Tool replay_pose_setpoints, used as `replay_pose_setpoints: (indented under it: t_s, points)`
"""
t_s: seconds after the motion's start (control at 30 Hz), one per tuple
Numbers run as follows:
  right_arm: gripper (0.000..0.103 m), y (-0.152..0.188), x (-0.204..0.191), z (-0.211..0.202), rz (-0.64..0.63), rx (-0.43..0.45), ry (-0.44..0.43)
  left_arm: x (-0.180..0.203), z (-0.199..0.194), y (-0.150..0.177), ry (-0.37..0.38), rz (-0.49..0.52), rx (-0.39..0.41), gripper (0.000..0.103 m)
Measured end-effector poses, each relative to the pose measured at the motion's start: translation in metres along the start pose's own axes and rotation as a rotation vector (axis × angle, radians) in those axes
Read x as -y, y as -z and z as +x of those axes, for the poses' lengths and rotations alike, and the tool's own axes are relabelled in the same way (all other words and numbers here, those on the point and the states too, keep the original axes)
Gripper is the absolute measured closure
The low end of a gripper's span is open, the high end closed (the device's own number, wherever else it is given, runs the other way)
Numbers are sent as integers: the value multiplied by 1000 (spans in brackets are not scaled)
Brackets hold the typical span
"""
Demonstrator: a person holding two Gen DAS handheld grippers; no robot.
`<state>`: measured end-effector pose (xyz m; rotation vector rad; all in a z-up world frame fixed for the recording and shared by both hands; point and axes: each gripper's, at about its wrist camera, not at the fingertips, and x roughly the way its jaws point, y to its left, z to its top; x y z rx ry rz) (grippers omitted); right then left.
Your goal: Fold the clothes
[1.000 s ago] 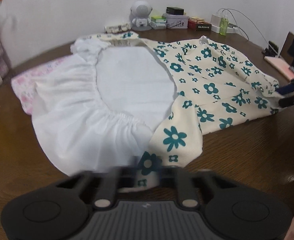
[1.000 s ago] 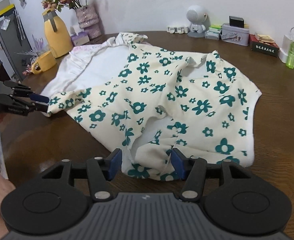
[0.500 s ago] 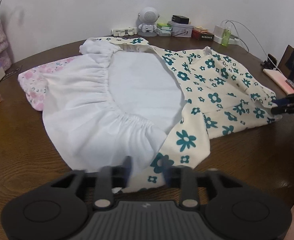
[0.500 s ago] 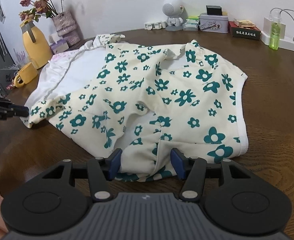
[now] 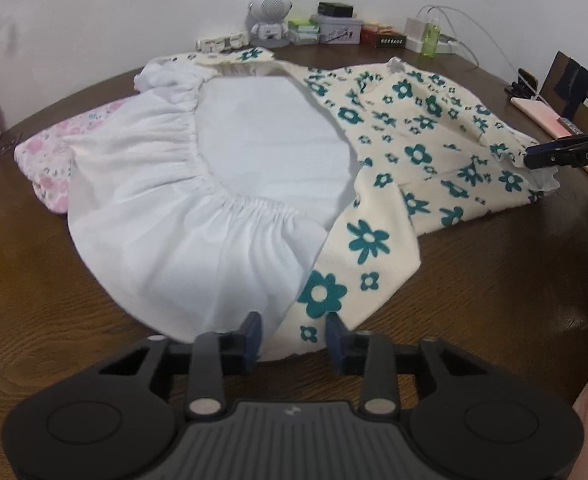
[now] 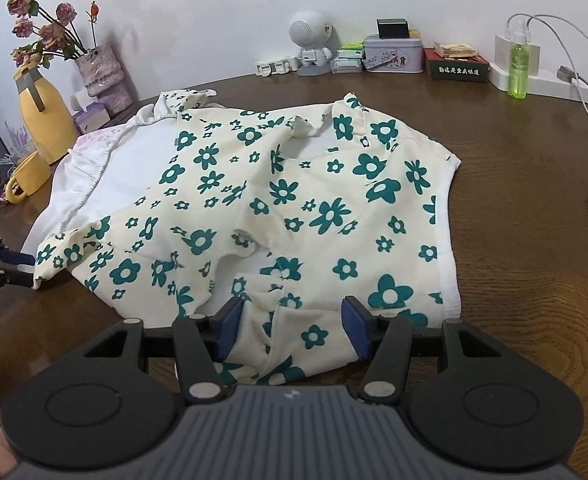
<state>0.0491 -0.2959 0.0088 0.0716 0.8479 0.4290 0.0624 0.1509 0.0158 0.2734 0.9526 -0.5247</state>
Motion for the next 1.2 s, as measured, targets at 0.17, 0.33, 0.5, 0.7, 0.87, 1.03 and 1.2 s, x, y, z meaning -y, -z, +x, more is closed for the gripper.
replay_pose_setpoints:
  t_s: [0.17, 0.33, 0.5, 0.7, 0.87, 1.03, 1.2]
  points:
    - [48, 0, -1, 4, 5, -8, 7, -4, -4, -3, -24, -28, 1, 103]
    - [48, 1, -2, 6, 1, -16, 18, -14, -30, -21, -180, -56, 86, 103]
    - [48, 2, -6, 7, -29, -16, 41, -37, -23, -50, -347, -67, 110, 103]
    - [48, 5, -12, 8, -75, -15, 69, -42, 32, -61, -407, -33, 23, 103]
    - [47, 5, -13, 7, -88, -15, 68, -50, 37, -55, -404, -66, 9, 90]
    - [46, -15, -2, -12, -33, 20, -1, -78, -14, -76, -385, -216, 146, 58]
    - [41, -46, 4, -16, -46, 75, 10, -87, -24, -153, -314, -275, 254, 44]
